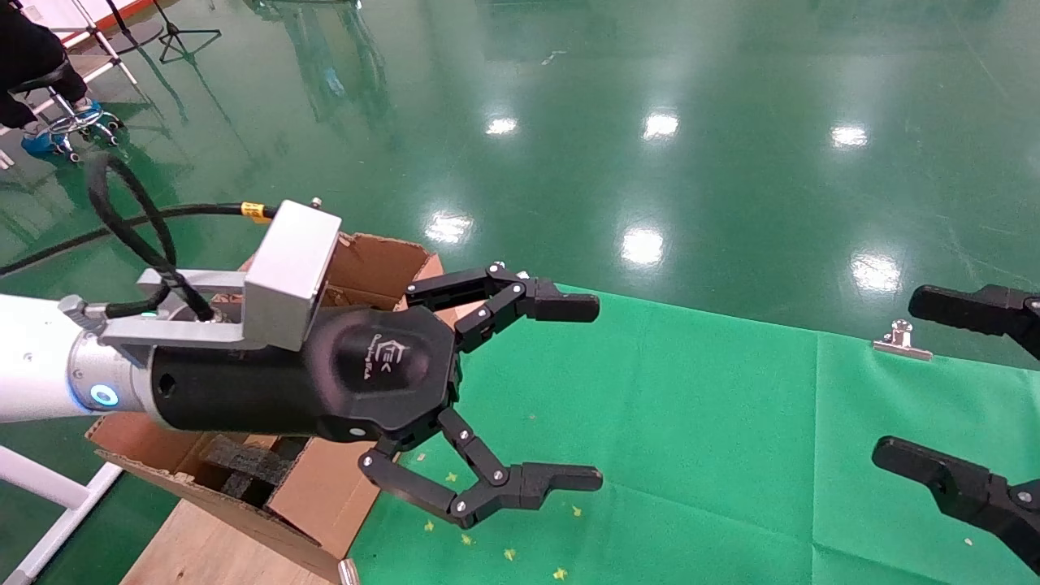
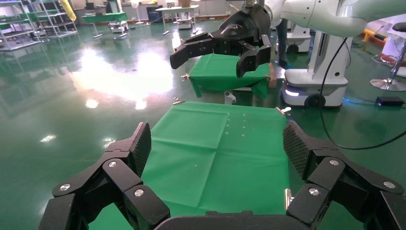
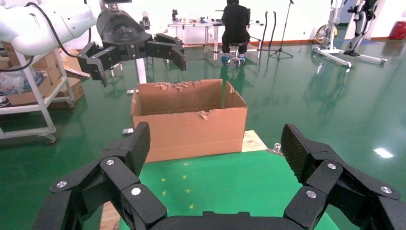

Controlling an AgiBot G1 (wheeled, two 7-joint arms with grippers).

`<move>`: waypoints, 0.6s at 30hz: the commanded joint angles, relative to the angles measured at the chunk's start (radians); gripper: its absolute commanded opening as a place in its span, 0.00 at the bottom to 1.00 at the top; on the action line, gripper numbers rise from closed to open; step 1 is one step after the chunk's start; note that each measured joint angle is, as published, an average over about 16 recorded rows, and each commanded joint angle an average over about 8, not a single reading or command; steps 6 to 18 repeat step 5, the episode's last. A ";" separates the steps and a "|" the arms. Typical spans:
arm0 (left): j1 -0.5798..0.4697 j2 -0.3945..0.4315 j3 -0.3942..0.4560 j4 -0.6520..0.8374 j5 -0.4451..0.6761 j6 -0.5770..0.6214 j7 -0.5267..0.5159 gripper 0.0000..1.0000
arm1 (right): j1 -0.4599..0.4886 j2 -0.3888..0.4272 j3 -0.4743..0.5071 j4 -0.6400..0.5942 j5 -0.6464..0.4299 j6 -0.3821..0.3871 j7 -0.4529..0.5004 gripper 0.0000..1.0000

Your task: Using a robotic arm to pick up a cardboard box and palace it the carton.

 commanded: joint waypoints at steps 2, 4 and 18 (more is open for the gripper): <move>0.000 0.000 0.000 0.000 0.000 0.000 0.000 1.00 | 0.000 0.000 0.000 0.000 0.000 0.000 0.000 1.00; 0.000 0.000 0.000 0.000 0.000 0.000 0.000 1.00 | 0.000 0.000 0.000 0.000 0.000 0.000 0.000 1.00; 0.000 0.000 0.000 0.000 0.000 0.000 0.000 1.00 | 0.000 0.000 0.000 0.000 0.000 0.000 0.000 1.00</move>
